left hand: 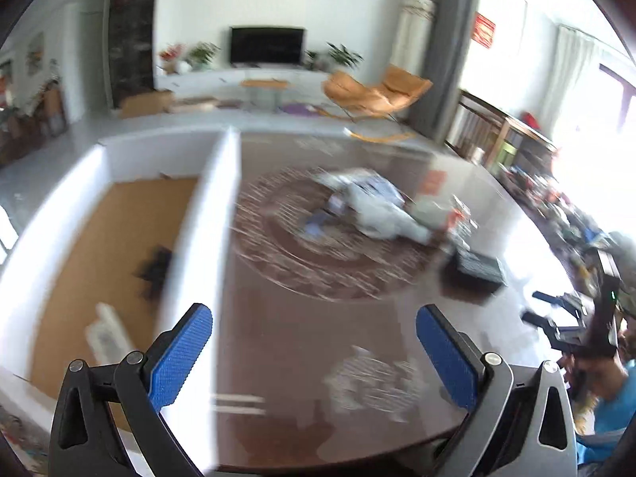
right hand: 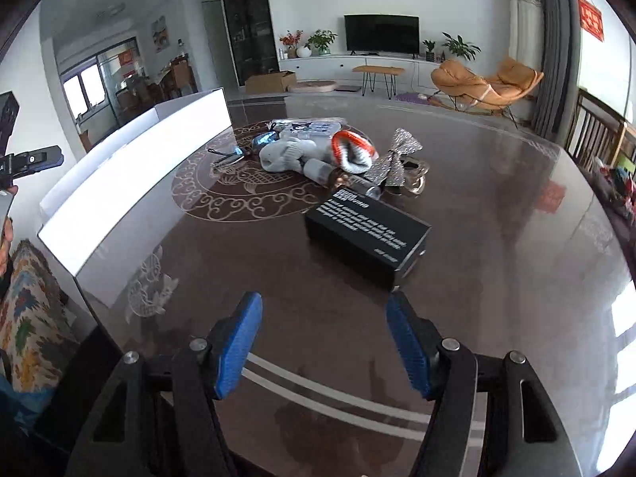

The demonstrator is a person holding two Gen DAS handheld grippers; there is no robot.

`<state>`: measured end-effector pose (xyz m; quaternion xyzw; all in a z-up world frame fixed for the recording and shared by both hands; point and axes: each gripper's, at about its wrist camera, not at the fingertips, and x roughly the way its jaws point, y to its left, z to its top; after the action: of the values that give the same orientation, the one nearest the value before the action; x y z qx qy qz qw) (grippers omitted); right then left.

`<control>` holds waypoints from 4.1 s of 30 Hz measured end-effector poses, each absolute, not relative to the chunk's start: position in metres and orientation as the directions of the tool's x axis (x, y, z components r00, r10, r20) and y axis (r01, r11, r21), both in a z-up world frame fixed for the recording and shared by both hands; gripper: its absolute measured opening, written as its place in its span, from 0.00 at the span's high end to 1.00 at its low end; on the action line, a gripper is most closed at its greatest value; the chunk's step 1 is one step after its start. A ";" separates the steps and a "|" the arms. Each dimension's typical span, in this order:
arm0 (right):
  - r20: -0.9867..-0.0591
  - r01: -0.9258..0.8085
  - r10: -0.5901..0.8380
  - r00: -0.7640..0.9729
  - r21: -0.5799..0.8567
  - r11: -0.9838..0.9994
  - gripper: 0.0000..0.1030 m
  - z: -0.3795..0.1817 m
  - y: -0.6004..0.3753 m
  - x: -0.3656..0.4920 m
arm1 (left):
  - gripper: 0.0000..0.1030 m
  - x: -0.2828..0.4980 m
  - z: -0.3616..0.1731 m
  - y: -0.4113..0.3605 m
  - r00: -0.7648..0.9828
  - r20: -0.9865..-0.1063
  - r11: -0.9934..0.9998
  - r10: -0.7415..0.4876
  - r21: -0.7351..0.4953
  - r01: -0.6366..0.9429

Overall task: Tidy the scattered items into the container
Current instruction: 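Return to the table and grasp the black soap box with the right gripper, then grasp the glasses with the left gripper while the right gripper holds the soap box, then carry the soap box and glasses into the white box and release both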

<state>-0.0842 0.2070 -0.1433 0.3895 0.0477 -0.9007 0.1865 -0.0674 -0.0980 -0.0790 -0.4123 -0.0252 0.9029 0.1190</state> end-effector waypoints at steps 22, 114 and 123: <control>-0.798 0.762 -0.487 -0.356 0.054 -0.646 0.35 -0.172 0.204 -0.220 | 0.00 -0.108 -0.212 -0.002 -0.473 -0.876 -0.985 0.094 -0.014 -0.170; -0.804 0.312 -0.120 -0.582 -0.085 -0.946 0.35 -0.191 0.131 -0.144 | 0.24 -0.155 -0.199 0.002 -0.453 -0.887 -0.984 0.085 -0.004 -0.178; -0.833 0.257 -0.140 -0.535 -0.003 -0.967 0.33 -0.197 0.139 -0.150 | 0.00 -0.161 -0.207 -0.002 -0.445 -0.894 -0.993 0.056 -0.004 -0.118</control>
<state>-0.1502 0.1385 -0.1969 0.4685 0.0623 -0.8739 0.1134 -0.1612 -0.0017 -0.2073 -0.5243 0.0294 0.8494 0.0513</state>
